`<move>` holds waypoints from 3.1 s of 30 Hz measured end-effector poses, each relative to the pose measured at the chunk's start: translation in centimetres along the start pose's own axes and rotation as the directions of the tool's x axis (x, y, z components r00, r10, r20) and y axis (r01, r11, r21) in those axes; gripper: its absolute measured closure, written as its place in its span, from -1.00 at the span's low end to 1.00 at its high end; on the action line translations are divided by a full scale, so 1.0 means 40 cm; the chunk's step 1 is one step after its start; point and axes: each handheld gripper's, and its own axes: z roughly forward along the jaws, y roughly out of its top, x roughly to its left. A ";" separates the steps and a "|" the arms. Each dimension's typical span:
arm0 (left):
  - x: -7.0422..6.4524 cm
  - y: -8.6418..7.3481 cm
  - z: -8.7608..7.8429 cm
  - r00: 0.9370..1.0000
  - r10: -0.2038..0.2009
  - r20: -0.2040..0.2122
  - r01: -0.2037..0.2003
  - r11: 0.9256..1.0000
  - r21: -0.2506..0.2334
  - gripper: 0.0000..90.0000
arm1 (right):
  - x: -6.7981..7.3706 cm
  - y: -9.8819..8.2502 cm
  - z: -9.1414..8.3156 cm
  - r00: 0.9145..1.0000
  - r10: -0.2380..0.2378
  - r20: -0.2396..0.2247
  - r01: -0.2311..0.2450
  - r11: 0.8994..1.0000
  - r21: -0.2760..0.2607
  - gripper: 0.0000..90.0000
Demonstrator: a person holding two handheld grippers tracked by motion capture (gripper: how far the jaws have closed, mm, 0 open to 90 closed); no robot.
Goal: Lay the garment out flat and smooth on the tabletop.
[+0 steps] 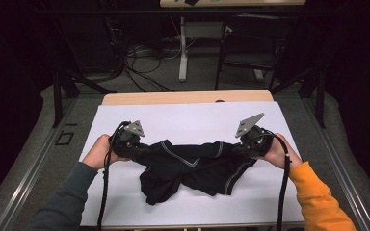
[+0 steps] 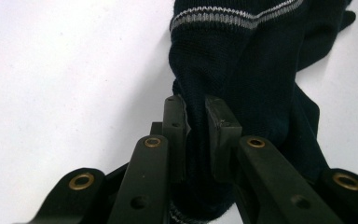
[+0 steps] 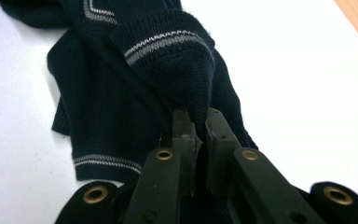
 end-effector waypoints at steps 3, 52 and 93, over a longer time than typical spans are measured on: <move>-0.001 0.007 -0.007 1.000 0.013 0.003 -0.013 1.000 0.014 0.78 | 0.000 0.008 -0.005 1.000 -0.011 -0.002 0.011 1.000 0.013 0.89; -0.050 0.100 -0.089 0.978 0.205 0.048 -0.210 0.945 0.251 0.79 | 0.001 0.108 -0.082 0.972 -0.230 -0.058 0.236 0.958 0.165 0.89; -0.065 -0.042 0.134 0.968 -0.097 -0.231 0.132 0.982 0.139 -0.82 | 0.027 0.009 0.181 0.973 0.117 0.201 -0.136 0.987 0.083 -0.23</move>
